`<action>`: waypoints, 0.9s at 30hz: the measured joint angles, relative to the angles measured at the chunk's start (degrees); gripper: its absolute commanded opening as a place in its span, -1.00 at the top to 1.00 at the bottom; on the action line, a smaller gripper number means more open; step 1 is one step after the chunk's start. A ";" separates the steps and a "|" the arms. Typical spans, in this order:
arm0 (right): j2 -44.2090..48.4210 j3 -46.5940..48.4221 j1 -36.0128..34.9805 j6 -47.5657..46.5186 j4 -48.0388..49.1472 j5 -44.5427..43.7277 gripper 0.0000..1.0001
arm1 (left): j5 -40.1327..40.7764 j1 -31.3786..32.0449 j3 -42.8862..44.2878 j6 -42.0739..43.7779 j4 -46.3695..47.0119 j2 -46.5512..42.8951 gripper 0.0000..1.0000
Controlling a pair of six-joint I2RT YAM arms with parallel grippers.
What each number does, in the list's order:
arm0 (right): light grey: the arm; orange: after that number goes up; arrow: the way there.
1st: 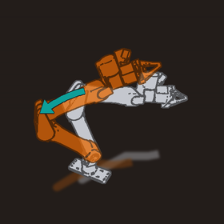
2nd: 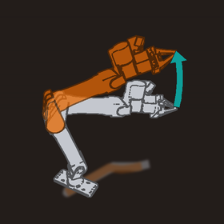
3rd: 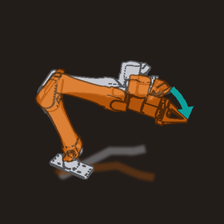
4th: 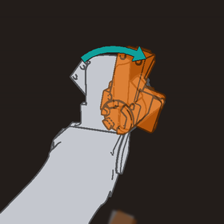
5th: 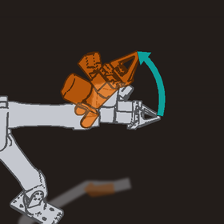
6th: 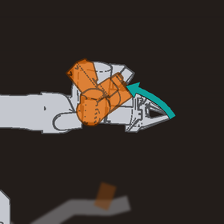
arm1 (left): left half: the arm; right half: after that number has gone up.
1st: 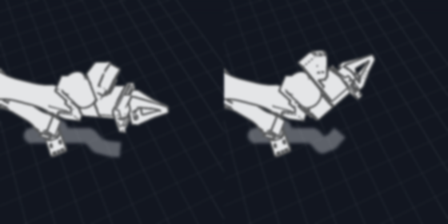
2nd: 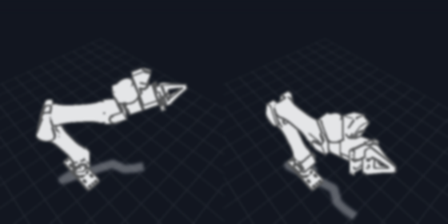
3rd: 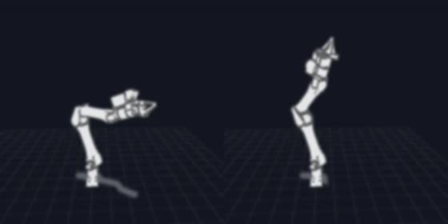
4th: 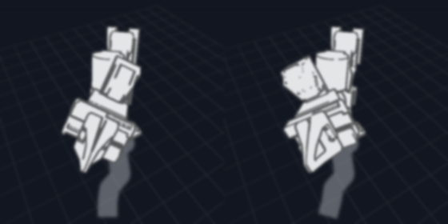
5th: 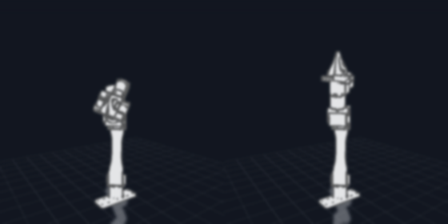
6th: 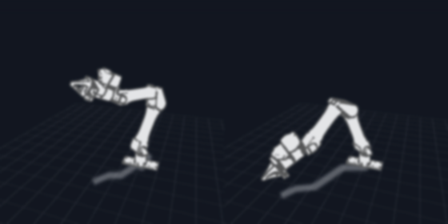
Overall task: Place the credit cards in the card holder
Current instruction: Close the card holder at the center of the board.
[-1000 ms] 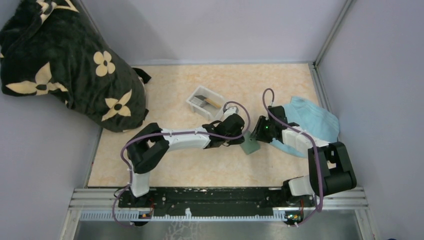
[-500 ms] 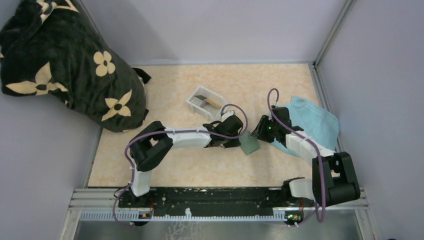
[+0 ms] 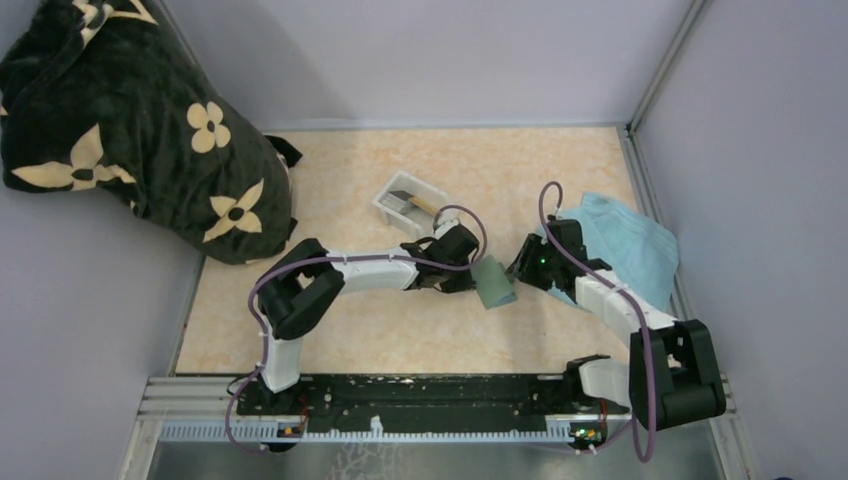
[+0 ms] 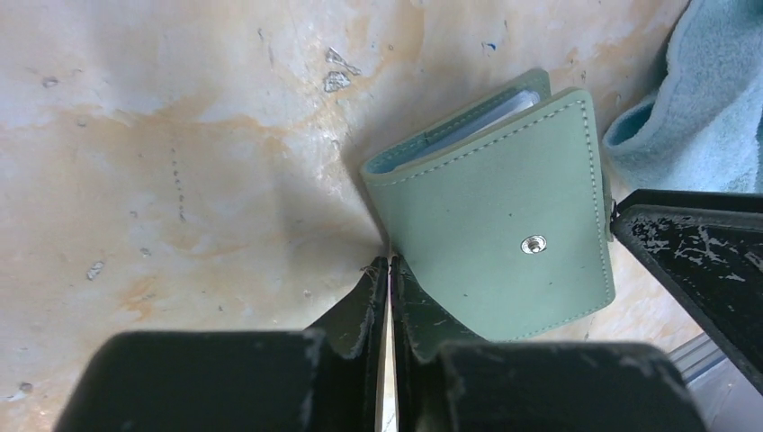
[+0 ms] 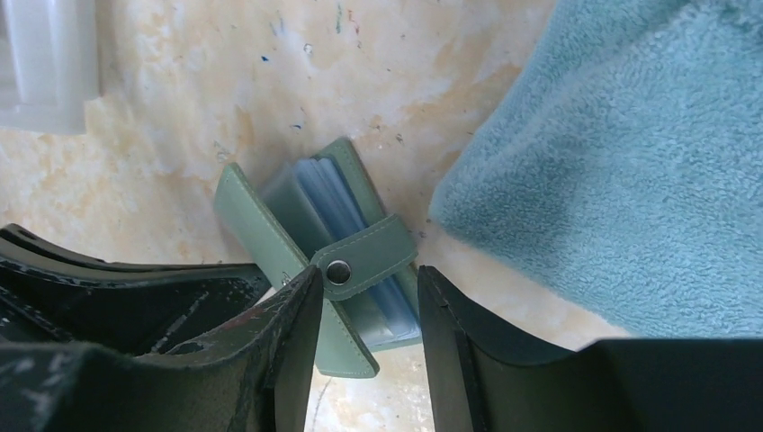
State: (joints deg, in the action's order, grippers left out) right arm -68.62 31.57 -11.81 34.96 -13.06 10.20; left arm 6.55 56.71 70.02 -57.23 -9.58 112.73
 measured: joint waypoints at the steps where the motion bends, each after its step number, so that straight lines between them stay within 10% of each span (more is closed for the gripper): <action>1: 0.00 -0.20 0.00 0.00 -0.02 -0.31 0.11 | 0.07 -0.20 0.00 0.04 0.00 -0.02 0.79; 27: -0.33 9.31 -9.05 -5.64 -7.63 -13.00 0.06 | -2.34 -5.73 -12.41 1.81 5.84 -8.46 0.60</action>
State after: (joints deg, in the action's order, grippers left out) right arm -68.95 40.88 -20.86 29.32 -20.69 -2.81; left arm 4.21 50.98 57.60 -55.42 -3.75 104.27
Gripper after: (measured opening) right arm 0.465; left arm 0.188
